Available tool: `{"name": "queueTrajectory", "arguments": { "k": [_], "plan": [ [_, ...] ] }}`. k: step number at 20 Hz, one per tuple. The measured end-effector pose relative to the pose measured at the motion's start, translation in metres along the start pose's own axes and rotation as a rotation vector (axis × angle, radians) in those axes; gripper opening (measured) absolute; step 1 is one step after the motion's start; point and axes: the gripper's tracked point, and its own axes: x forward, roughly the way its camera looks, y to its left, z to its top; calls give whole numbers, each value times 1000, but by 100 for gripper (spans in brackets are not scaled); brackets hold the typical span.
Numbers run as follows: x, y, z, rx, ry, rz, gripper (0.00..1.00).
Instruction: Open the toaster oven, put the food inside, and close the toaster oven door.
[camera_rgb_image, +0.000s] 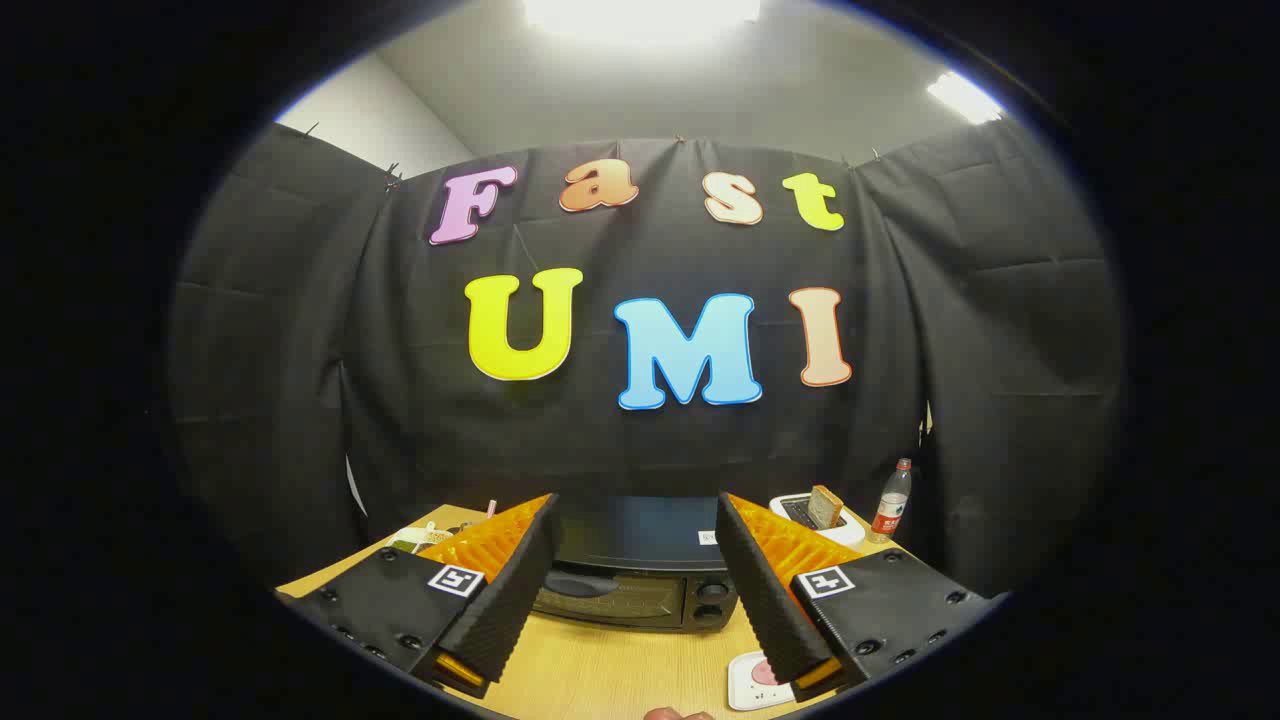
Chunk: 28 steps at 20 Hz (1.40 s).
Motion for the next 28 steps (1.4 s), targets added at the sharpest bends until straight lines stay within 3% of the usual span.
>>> {"name": "queueTrajectory", "arguments": {
  "k": [16, 28],
  "plan": [
    [-1, -10, -1, 22, 29, -19, 98],
    [36, 8, -26, 45, 123, -28, 98]
  ]
}}
